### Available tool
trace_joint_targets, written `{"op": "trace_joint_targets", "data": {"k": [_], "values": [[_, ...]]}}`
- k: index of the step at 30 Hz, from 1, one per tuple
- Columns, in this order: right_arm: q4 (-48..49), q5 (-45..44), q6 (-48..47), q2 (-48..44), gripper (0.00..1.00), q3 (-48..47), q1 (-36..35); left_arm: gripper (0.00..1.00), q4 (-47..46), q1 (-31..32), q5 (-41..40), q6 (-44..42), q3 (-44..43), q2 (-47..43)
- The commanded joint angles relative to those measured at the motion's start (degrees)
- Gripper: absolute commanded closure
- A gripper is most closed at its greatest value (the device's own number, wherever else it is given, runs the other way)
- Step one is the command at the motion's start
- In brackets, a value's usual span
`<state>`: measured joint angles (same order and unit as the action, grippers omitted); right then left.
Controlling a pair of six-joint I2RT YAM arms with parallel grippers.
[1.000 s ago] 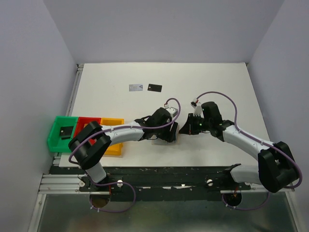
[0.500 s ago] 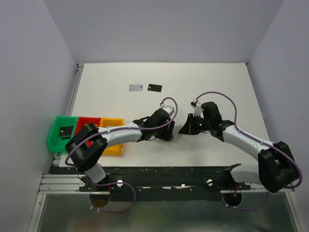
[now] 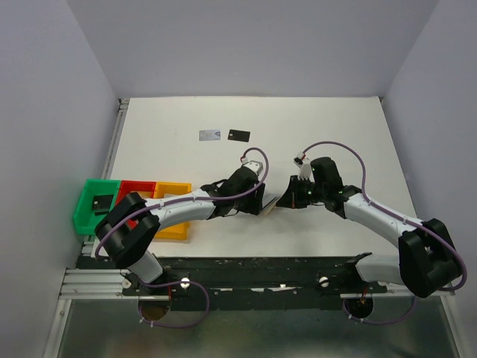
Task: Take the credit cards out of the card holder
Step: Remove the credit card from the card holder.
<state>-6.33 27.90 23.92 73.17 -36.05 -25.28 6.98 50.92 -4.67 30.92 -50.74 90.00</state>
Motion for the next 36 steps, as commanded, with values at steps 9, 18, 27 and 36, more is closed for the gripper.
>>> {"op": "trace_joint_targets", "data": {"k": [9, 18, 27, 36], "values": [[-2.46, 0.4, -1.77, -1.1, 1.0, -0.07, 0.14, 0.32, 3.39, -3.54, -3.51, 0.11, 0.21, -0.96], [-4.83, -0.83, -2.56, -2.41, 1.0, 0.46, 0.23, 0.32, 4.09, -7.14, -3.68, 2.39, 1.34, -2.01], [-13.53, -5.3, -5.11, -3.21, 1.0, -2.09, 0.14, 0.32, 4.79, -8.82, -4.12, 4.33, 4.51, -4.56], [-21.53, -14.27, -8.8, 1.44, 1.0, -8.14, 0.23, 0.32, 5.5, -8.9, -4.04, 4.42, 5.3, -8.87]]}}
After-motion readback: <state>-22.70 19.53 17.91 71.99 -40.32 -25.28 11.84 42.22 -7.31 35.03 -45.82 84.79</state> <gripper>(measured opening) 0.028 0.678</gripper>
